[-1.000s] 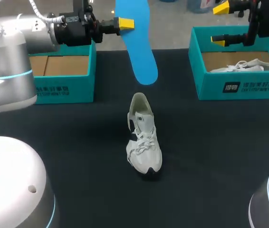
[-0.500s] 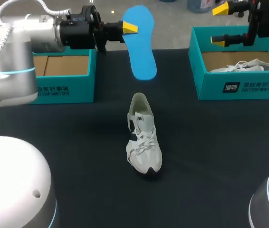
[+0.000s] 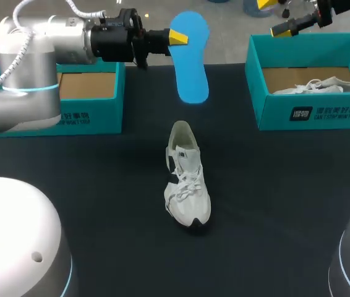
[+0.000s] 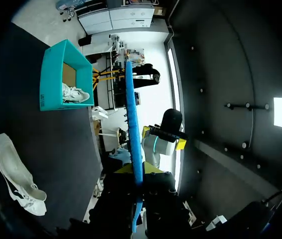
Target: Take the shoe out of the shoebox, open the shoe tongue, remove and reinsert the insole, then place the shoe into the shoebox
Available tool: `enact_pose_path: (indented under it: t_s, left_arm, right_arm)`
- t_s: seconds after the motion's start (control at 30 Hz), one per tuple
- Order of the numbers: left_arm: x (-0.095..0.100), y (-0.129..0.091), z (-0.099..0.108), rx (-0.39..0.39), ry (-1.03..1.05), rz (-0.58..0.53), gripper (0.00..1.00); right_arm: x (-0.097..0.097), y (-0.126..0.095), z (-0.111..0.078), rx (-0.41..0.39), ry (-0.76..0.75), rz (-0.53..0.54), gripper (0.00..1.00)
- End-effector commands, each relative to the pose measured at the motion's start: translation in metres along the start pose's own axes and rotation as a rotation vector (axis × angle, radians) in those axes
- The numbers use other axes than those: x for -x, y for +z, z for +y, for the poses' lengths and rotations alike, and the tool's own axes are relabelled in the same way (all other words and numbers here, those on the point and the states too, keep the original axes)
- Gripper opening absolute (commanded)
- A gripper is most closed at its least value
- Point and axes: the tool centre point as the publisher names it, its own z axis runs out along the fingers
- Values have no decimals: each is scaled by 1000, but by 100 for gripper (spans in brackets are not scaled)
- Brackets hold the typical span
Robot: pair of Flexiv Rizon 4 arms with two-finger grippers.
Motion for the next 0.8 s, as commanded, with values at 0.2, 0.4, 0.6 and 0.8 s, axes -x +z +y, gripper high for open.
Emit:
enact_pose_path:
  t_s: [0.2, 0.4, 0.6, 0.8]
  left_arm:
    - [6, 5, -7, -5, -20, 22, 0]
    - [9, 7, -6, -9, -33, 28, 0]
    - [9, 6, -3, 0, -44, 35, 0]
    - [9, 6, 0, 0, -48, 34, 0]
  right_arm:
    - [-27, 4, 1, -9, -37, -550, 100]
    - [-39, 10, 0, -102, -21, -910, 100]
    - [-39, 10, 0, -102, -21, -910, 100]
    - [-39, 10, 0, -102, -21, -910, 100]
